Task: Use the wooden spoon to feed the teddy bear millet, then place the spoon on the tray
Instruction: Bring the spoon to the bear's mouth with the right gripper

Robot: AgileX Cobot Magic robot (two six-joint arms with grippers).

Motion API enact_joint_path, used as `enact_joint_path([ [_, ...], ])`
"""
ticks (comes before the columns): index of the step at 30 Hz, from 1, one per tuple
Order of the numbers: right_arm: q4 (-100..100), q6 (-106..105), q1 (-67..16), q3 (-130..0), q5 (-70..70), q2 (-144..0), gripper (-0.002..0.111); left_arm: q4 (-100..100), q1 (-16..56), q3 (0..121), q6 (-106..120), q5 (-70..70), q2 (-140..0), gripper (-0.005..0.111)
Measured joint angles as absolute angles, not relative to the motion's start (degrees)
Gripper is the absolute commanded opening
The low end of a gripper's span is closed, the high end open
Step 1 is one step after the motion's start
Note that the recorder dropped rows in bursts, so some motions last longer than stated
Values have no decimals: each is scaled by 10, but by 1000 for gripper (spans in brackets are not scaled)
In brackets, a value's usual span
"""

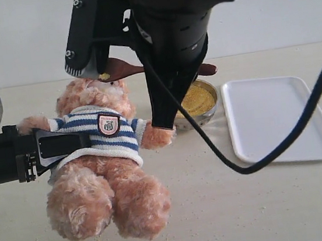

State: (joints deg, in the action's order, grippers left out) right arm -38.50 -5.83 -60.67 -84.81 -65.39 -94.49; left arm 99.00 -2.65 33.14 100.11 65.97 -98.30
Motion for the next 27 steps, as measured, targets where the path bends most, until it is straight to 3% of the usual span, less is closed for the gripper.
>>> enact_joint_path([
  [15, -500, -84, -607, -848, -614, -1032, 0, 990, -27, 331, 1001, 660, -983, 5],
  [27, -716, -36, -646, -848, -631, -1067, 0, 995, -27, 331, 1001, 660, -983, 5],
])
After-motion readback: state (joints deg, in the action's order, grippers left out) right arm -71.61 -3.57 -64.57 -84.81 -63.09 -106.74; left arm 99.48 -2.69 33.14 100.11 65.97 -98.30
